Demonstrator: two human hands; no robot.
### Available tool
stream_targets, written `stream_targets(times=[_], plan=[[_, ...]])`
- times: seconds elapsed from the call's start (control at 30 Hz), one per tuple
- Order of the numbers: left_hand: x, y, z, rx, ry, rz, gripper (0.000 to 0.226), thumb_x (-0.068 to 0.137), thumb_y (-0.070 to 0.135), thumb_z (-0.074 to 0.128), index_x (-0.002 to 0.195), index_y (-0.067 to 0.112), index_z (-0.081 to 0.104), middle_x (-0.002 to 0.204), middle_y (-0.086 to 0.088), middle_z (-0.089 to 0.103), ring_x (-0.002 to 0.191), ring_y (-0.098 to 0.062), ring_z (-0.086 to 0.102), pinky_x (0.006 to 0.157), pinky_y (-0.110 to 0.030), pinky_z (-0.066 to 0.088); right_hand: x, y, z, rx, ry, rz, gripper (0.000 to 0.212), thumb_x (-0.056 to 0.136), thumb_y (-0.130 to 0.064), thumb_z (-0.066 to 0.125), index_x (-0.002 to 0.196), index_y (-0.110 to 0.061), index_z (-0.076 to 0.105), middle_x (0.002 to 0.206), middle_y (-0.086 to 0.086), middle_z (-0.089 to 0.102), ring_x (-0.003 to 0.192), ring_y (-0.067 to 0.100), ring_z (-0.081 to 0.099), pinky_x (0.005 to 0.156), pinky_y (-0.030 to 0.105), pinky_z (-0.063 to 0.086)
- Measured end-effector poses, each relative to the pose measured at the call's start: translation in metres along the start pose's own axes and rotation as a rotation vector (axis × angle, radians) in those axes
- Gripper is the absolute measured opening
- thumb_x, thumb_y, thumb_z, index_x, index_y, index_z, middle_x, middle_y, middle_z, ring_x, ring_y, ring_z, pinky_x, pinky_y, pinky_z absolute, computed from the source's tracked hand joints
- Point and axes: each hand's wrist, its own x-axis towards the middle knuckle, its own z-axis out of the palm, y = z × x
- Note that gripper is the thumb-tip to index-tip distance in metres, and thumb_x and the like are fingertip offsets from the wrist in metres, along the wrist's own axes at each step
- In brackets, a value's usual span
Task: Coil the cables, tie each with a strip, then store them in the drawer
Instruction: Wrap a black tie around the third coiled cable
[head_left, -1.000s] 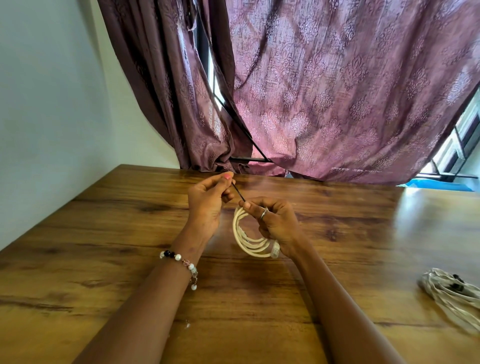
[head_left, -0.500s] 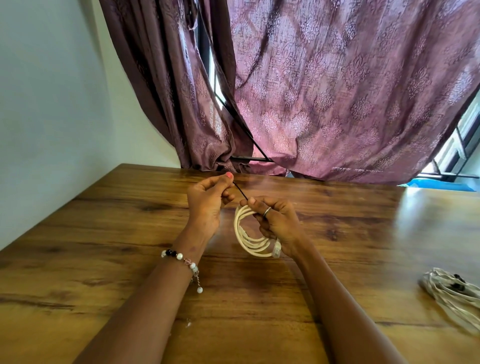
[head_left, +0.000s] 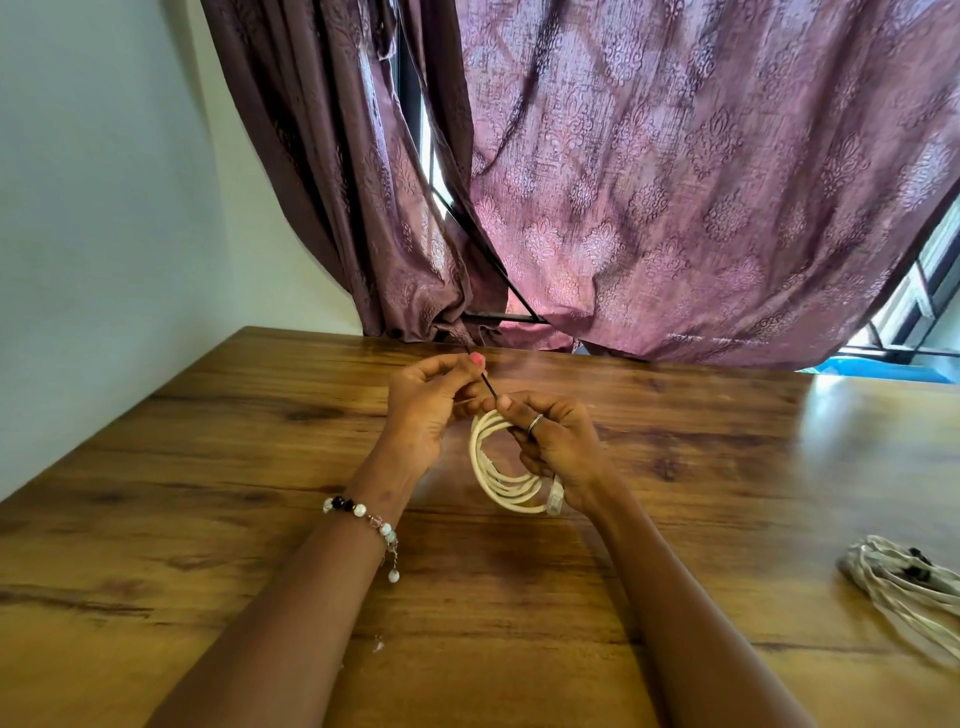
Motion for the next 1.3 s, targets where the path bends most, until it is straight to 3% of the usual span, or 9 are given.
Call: stream_targets(times=[0.17,0.27,0.5,0.6,0.67,0.83,0.93,1.13,1.3], plan=[[0.011,-0.001,-0.013,0.015,0.272,0.11,0.011,0.082,0.008,0.072,0.073,0.004,0.067,0.062,-0.008,0.062,0.049,-0.012,0.057,0.049,-0.02,0.052,0.0,-0.003,0.0,0.021,-0.029,0.014,0.024,0.093,-0.015,0.057,0.115,-0.006,0.06,0.048,-0.001,0.038,0.032,0.005,0.021,0.034,0.015,0.018],[0.013,-0.007,-0.016,0.124,0.339,0.141,0.011,0.082,0.009,0.072,0.073,0.006,0.067,0.064,-0.009,0.065,0.047,-0.012,0.06,0.049,-0.02,0.052,-0.001,-0.005,0.0,0.012,-0.091,0.013,0.032,0.092,-0.016,0.059,0.122,-0.005,0.052,0.047,-0.001,0.036,0.033,0.005,0.02,0.035,0.015,0.018],[0.014,-0.013,-0.015,0.528,0.396,0.378,0.011,0.083,0.016,0.072,0.085,0.005,0.072,0.071,-0.005,0.07,0.059,-0.016,0.068,0.057,-0.027,0.056,-0.005,-0.006,0.0,0.033,-0.172,0.011,0.023,0.087,-0.017,0.062,0.104,-0.002,0.058,0.05,-0.002,0.035,0.034,0.004,0.023,0.036,0.013,0.021],[0.015,-0.012,-0.019,0.382,0.357,0.3,0.006,0.083,0.007,0.071,0.082,0.002,0.068,0.067,-0.009,0.068,0.049,-0.012,0.067,0.048,-0.021,0.054,-0.005,-0.006,0.0,0.04,-0.166,0.014,0.026,0.083,-0.02,0.065,0.101,-0.002,0.06,0.051,0.001,0.034,0.034,0.006,0.022,0.036,0.014,0.02],[0.014,-0.013,-0.017,0.34,0.229,0.191,0.004,0.08,0.003,0.072,0.078,0.002,0.069,0.07,-0.014,0.069,0.052,-0.016,0.067,0.048,-0.022,0.054,-0.004,-0.005,-0.001,0.04,-0.143,0.016,0.023,0.084,-0.018,0.064,0.1,-0.002,0.061,0.051,0.003,0.033,0.034,0.006,0.021,0.036,0.013,0.019],[0.011,-0.02,-0.004,0.508,-0.042,0.055,0.013,0.071,0.006,0.08,0.066,0.013,0.071,0.07,-0.008,0.07,0.064,-0.021,0.064,0.066,-0.036,0.055,-0.001,-0.005,-0.004,0.02,-0.076,0.02,0.024,0.082,-0.027,0.064,0.094,-0.005,0.063,0.049,0.001,0.039,0.033,0.005,0.024,0.035,0.012,0.023],[0.005,-0.019,-0.003,0.386,-0.118,-0.093,0.006,0.076,0.003,0.075,0.075,0.005,0.069,0.063,-0.008,0.068,0.052,-0.014,0.063,0.051,-0.025,0.053,-0.002,-0.006,-0.005,0.02,-0.056,0.027,0.022,0.086,-0.025,0.063,0.095,-0.006,0.063,0.049,0.0,0.039,0.033,0.005,0.024,0.035,0.012,0.023],[0.009,-0.018,-0.011,0.218,-0.08,-0.362,0.003,0.081,0.001,0.069,0.081,0.003,0.069,0.058,-0.009,0.069,0.046,-0.015,0.064,0.047,-0.027,0.056,-0.001,-0.006,0.003,-0.043,-0.067,-0.066,0.008,0.094,-0.01,0.055,0.096,-0.014,0.048,0.053,0.005,0.044,0.032,0.006,0.026,0.034,0.012,0.022],[0.011,-0.016,-0.013,0.188,-0.053,-0.404,0.007,0.084,0.0,0.065,0.077,0.0,0.066,0.052,-0.009,0.066,0.041,-0.014,0.062,0.041,-0.024,0.053,0.0,-0.004,0.006,-0.115,-0.102,-0.127,0.014,0.094,-0.004,0.054,0.082,-0.012,0.055,0.059,0.003,0.048,0.032,0.004,0.027,0.033,0.012,0.025]])
